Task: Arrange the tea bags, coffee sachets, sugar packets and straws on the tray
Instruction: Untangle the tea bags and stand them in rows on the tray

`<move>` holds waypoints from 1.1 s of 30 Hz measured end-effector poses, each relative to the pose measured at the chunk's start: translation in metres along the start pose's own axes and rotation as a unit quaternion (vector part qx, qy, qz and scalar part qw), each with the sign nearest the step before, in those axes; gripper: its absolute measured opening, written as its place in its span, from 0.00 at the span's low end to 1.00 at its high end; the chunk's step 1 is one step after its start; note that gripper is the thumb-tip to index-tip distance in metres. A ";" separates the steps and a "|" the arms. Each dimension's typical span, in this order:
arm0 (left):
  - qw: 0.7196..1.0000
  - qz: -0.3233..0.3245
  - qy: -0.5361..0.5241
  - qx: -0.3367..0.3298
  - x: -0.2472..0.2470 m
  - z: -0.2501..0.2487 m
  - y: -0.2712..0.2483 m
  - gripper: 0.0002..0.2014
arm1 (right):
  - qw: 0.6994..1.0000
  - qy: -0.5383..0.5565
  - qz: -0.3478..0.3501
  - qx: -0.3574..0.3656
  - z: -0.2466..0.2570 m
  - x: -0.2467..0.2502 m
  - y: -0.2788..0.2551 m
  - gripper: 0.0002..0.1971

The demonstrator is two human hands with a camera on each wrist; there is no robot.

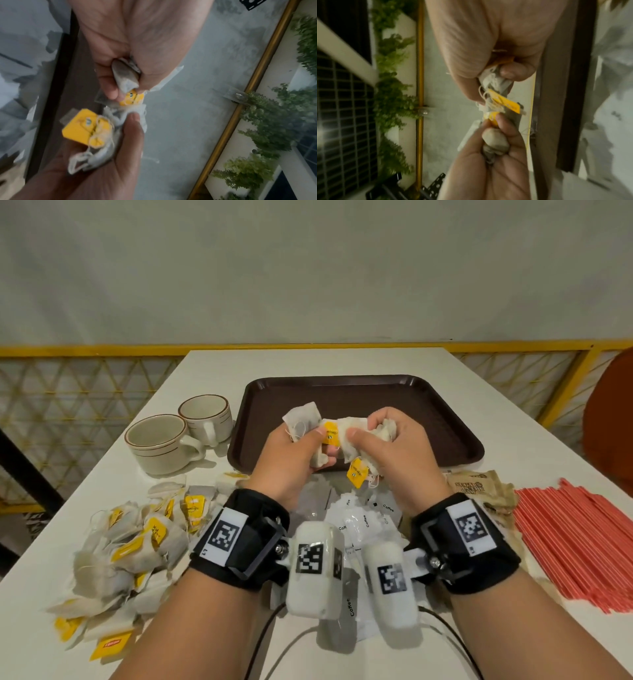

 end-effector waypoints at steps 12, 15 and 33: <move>1.000 0.023 -0.003 -0.015 -0.002 -0.002 -0.001 0.05 | 0.996 -0.035 -0.041 0.075 0.006 0.003 -0.001 0.12; 0.999 0.028 0.015 -0.013 -0.003 0.000 -0.002 0.05 | 0.997 -0.028 -0.019 0.074 0.006 0.001 0.000 0.12; 0.996 0.087 -0.019 0.029 0.003 -0.007 -0.007 0.07 | 0.982 -0.019 0.179 0.066 0.016 0.001 -0.002 0.18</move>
Point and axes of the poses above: each hand's wrist, its own y-axis towards the middle knuckle, its own x-axis out of the back of the hand, z = x × y, the point moved 5 cm from there along y, towards the middle knuckle, and after that the axes turned 2 degrees about x, right-handed, at the moved point
